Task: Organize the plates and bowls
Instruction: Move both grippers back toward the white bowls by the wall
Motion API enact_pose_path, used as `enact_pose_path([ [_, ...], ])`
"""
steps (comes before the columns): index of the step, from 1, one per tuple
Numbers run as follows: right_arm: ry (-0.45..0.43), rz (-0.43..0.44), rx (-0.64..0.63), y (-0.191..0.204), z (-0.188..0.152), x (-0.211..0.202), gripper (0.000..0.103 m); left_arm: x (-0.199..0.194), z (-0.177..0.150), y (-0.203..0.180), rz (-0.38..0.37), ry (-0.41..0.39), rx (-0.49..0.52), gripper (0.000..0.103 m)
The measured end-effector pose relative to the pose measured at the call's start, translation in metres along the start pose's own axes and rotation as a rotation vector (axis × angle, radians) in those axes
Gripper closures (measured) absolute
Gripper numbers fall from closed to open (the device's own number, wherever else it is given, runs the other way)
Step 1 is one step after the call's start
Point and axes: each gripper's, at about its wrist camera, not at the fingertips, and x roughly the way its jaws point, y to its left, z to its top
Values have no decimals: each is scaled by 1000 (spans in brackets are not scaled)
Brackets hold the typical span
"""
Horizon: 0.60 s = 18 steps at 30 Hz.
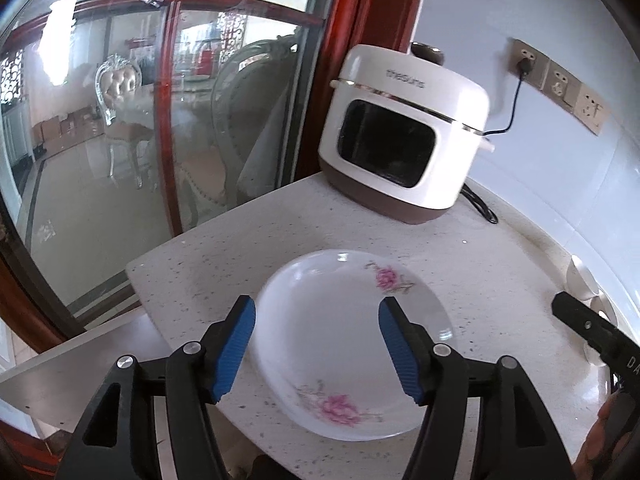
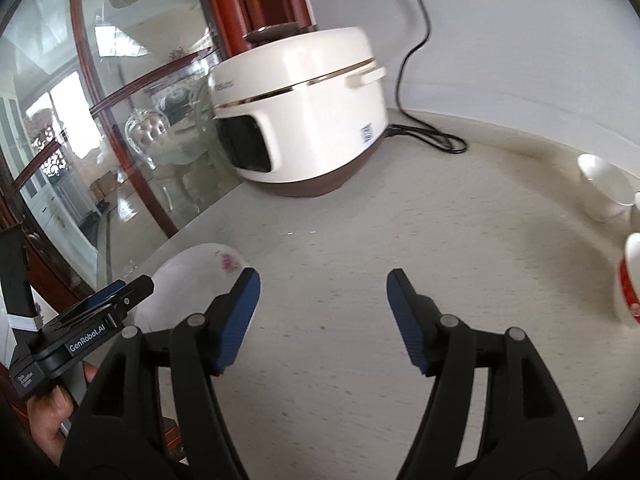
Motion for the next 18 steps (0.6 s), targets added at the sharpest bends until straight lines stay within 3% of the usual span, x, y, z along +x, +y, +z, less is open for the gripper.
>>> enact_pose_path([
  [18,-100,-188,78,-102,0,-89,27,-11,-2,-61,-120,-50,101,38],
])
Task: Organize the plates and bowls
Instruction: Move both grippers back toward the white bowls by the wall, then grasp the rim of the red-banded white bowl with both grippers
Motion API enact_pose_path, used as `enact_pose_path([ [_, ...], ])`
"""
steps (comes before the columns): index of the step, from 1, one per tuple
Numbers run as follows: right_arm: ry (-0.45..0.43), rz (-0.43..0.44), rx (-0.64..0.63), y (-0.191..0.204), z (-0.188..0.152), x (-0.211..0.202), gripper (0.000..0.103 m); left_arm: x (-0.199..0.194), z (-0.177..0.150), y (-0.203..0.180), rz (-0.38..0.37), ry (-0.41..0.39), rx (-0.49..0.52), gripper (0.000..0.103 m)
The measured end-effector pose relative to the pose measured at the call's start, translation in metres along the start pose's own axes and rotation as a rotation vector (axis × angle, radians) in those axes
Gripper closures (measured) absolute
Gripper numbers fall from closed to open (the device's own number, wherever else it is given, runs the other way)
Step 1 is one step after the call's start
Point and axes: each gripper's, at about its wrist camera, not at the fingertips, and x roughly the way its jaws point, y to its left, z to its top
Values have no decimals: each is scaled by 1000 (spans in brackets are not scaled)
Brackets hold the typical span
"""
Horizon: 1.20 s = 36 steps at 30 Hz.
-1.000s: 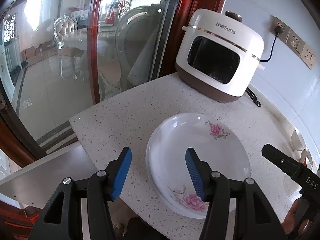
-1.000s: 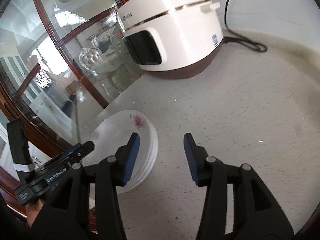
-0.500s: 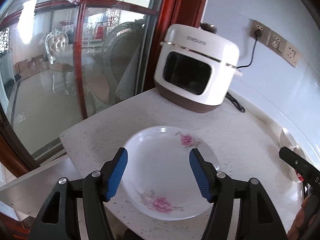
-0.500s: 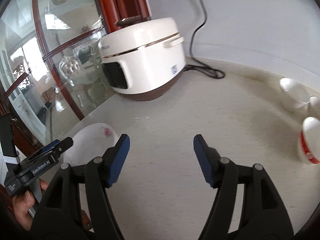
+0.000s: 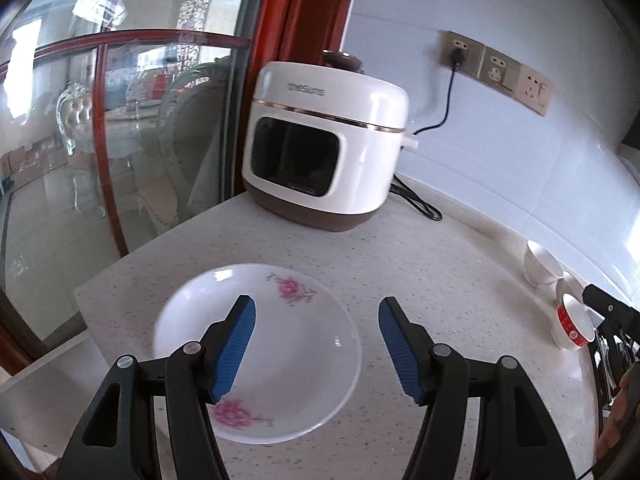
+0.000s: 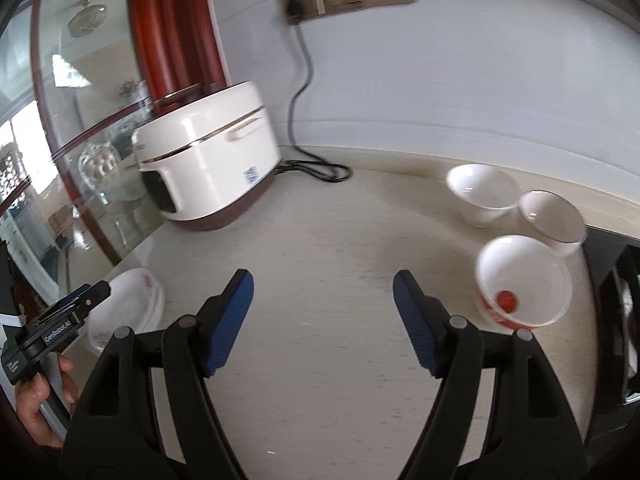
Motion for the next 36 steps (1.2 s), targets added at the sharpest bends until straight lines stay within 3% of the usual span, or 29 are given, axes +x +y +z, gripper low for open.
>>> enact_pose_path([
  [10,0,-122,73,-67,-3,-7,26,1,-12,-44,-55,-10,68,38],
  [26,-21,-209,113,-133,5,-8,23,30,-15,-143,-163,43,186,36],
  [36,-59,-263,195,-181,26,-16,22,31,-3,-226,-326,36,275,34],
])
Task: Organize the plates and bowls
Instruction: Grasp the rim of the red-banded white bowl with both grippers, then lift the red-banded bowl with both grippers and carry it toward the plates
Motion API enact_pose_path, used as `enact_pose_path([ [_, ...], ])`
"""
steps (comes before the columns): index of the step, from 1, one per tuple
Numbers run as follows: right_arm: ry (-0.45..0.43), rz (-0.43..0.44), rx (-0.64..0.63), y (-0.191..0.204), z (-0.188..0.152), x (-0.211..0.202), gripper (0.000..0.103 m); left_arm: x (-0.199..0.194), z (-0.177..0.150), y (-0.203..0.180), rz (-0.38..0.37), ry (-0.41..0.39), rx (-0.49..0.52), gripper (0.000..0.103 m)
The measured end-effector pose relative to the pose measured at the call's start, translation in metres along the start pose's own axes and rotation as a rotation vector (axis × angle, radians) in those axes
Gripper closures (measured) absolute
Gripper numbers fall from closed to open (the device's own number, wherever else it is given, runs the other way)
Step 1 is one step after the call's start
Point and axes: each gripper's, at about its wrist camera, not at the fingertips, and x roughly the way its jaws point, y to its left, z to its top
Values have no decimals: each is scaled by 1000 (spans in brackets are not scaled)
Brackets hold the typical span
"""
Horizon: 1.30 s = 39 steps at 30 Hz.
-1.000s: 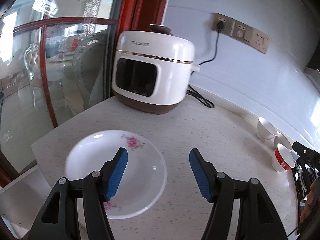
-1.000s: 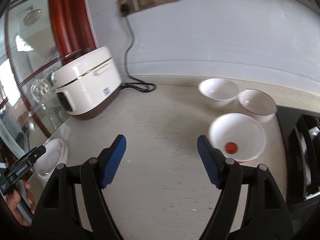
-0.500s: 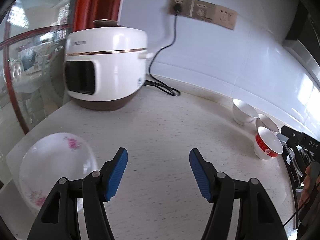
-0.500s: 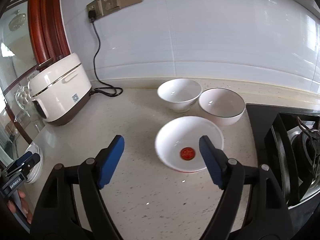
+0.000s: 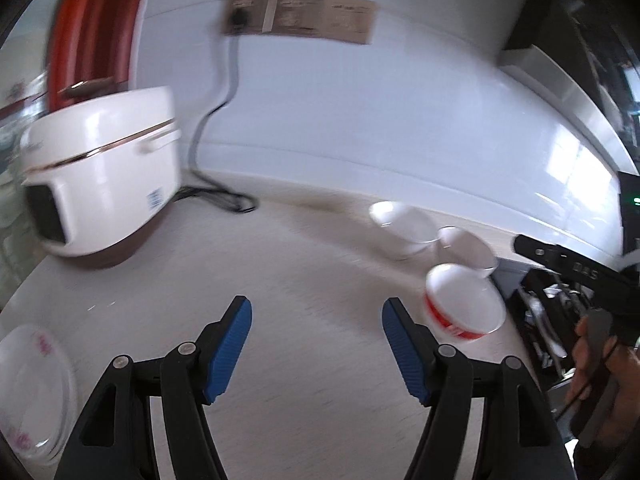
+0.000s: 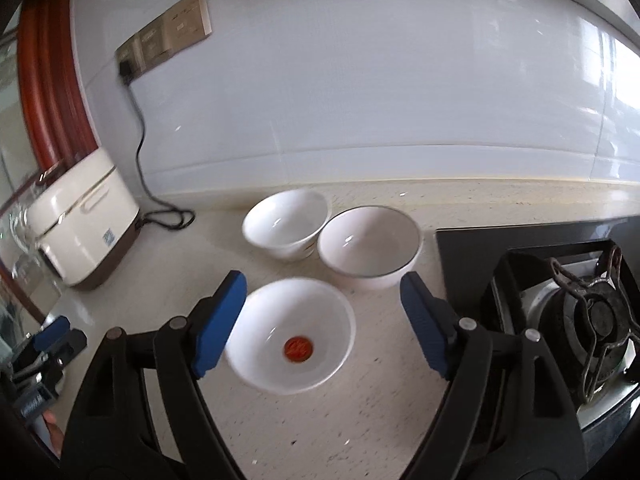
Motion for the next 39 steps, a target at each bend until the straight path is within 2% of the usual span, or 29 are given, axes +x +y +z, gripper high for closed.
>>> enact_pose_path([
  [5,12,-5,56,-21,-2,15,22,28,13,-28,-105,48,8,34],
  [8,57,-14,77,-29,-7,31,22,48,17,-44,-146,79,3,34],
  [12,65,-41,106,-44,-8,38,22,75,21,-63,-189,110,7,34],
  [16,111,7,182,-63,-11,44,22,101,33,-72,-228,147,-8,36],
  [19,129,38,204,-68,-13,46,22,116,40,-69,-306,174,-49,43],
  [22,151,84,221,-69,-13,48,23,129,36,-62,-328,193,-75,51],
  [23,161,92,214,-67,-14,49,23,134,33,-61,-345,211,-86,52],
  [25,173,99,190,-61,-14,50,26,144,25,-60,-384,263,-106,63],
  [26,179,100,174,-57,-15,52,26,146,23,-60,-397,279,-112,63],
  [28,190,102,139,-49,-16,53,30,148,20,-62,-399,295,-108,63],
  [32,235,91,100,-41,-24,63,45,152,13,-64,-400,333,-108,64],
  [34,261,97,94,-40,-28,69,57,153,10,-64,-390,343,-101,64],
  [37,281,104,90,-40,-32,75,69,154,6,-67,-394,357,-89,66],
  [39,294,117,93,-40,-34,78,73,154,4,-70,-396,367,-77,67],
])
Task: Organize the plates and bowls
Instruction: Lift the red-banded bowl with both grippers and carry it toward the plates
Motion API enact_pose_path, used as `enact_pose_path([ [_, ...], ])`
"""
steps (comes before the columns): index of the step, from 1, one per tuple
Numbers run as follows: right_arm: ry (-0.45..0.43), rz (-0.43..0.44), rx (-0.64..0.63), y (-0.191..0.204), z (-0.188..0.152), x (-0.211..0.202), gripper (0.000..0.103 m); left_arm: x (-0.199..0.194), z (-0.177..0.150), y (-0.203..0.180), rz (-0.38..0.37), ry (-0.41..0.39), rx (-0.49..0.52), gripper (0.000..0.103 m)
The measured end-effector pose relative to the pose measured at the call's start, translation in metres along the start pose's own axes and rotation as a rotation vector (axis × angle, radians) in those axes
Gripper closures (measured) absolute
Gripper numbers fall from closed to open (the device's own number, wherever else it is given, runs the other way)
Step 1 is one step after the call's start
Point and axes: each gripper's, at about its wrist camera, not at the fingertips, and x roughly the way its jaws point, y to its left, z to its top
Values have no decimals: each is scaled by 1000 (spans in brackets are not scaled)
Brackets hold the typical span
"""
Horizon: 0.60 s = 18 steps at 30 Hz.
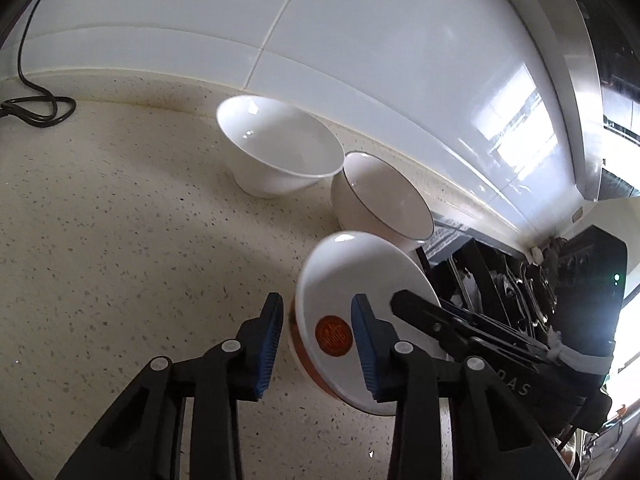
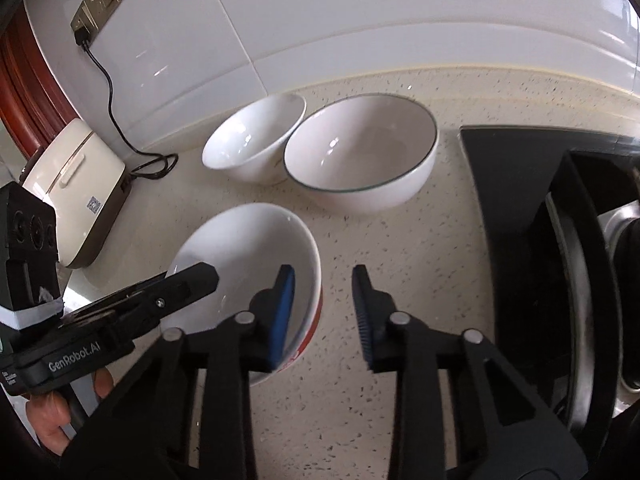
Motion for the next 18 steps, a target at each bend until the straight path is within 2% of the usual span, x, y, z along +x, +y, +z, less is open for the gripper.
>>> enact_pose_path([
  [2,8,14,-2,0,-1,3,75,1,-1,0,5,6,2,69],
  [7,5,13,-28,6,-2,3,83,3,-1,5,18,11,-14,82],
  [14,2,19,-29,5,-2,3,83,2,-1,5,27,11,-6,83],
  [18,-5,41,-20,3,0,1,83,2,-1,6,41,15,-10,88],
])
